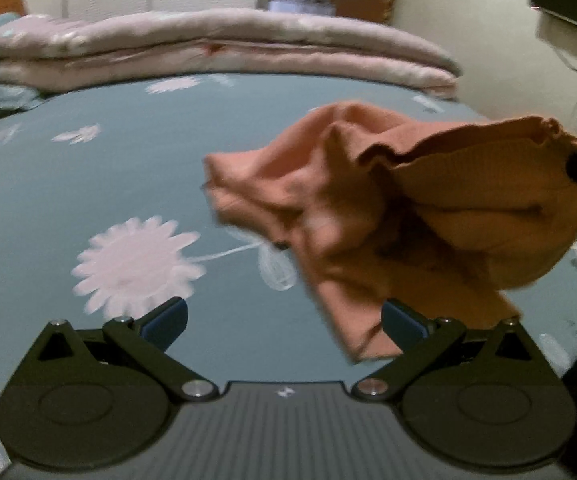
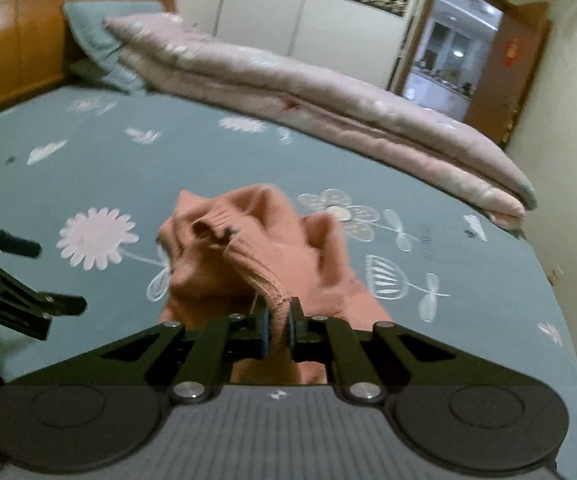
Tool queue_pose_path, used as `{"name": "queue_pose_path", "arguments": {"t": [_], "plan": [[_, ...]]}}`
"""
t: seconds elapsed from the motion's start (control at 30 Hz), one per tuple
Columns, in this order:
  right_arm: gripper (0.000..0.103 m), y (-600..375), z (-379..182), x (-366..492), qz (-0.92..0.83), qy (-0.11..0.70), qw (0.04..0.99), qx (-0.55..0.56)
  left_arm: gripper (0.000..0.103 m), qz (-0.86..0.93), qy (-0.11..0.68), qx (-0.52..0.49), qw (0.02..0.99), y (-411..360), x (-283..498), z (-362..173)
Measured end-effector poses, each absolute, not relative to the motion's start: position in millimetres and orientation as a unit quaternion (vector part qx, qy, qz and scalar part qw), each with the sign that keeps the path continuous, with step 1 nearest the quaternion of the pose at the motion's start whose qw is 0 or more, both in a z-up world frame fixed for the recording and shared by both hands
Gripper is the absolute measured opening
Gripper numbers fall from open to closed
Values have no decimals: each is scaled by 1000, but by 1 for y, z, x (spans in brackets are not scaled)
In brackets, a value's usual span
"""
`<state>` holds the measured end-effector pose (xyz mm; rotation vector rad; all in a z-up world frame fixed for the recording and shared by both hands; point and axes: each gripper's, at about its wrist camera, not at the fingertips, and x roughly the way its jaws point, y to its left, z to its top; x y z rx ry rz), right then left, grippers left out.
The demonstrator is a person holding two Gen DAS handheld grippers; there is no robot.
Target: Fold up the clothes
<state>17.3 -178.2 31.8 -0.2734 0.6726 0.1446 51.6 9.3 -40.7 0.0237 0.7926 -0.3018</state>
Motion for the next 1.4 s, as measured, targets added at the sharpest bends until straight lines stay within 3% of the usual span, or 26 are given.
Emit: {"name": "queue_pose_path", "arguments": {"t": [0.07, 0.1, 0.3, 0.43, 0.5, 0.63, 0.7, 0.9, 1.07, 1.27, 1.37, 1.4], "plan": [[9, -192, 39, 10, 53, 318, 938, -130, 102, -158, 386, 29, 908, -5, 57, -40], [1, -199, 43, 5, 43, 312, 940, -129, 102, -162, 385, 38, 908, -11, 59, -40], [3, -243, 39, -3, 5, 323, 941, -101, 102, -171, 379, 64, 907, -31, 61, -43], [21, -236, 17, -8, 57, 340, 934, -95, 102, -171, 386, 90, 902, -29, 54, -50], [37, -224, 3, -6, 94, 352, 927, -90, 102, -171, 389, 104, 899, -28, 51, -54], [46, -183, -29, -1, 167, 372, 907, -106, 102, -149, 397, 112, 899, -7, 43, -58], [57, -155, -45, 2, 201, 377, 895, -129, 102, -132, 401, 104, 901, 10, 39, -59], [61, -62, -89, 11, 269, 367, 856, -246, 102, -82, 410, 72, 906, 61, 24, -61], [61, -16, -132, 23, 229, 358, 827, -367, 102, -40, 416, 45, 907, 103, 13, -62], [57, -8, -155, 30, 211, 370, 803, -417, 102, -46, 410, 22, 911, 119, 5, -68], [18, -14, -148, 36, 179, 391, 817, -384, 102, -59, 416, 6, 907, 117, 6, -72], [13, -18, -140, 37, 180, 394, 825, -363, 102, -64, 420, -1, 905, 116, 6, -74]]}}
